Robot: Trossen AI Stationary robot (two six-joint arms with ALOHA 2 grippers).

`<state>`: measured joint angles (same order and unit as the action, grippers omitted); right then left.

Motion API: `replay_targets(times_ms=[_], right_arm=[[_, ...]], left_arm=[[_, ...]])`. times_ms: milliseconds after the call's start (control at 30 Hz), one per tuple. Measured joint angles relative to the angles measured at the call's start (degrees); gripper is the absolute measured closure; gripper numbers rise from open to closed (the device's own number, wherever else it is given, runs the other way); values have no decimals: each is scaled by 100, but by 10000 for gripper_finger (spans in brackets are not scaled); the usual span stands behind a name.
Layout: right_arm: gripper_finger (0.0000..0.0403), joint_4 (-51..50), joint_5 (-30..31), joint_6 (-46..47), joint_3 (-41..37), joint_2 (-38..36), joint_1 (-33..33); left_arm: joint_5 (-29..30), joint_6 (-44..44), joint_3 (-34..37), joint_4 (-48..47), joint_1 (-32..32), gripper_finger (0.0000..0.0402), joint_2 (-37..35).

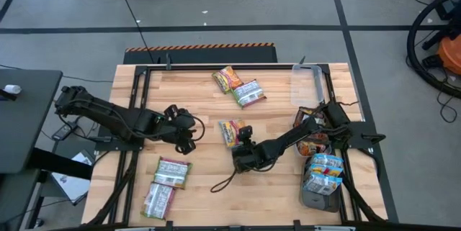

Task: Sort Maruchan noodles
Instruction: Put the blue noodle pack into the black bin

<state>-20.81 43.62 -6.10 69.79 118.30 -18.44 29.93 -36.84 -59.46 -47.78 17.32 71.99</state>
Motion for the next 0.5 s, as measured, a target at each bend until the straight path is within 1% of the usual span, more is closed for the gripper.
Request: replay_targets(times_ms=[133,200,300,433,500], right_arm=[[221,358,-9,-320,-134,33,170],[245,358,-7,-261,-138,33,231],[285,356,-8,4,-108,-5,252],[338,44,-330,241,64,-261,154],[363,-288,-692,499,231,-505,53]], left_arm=[[7,1,0,145,-2,276,0],[6,17,0,145,-2,276,0],[5,282,0,136,39,276,0],[4,415,0,145,142,276,0],[4,407,0,148,220,276,0]])
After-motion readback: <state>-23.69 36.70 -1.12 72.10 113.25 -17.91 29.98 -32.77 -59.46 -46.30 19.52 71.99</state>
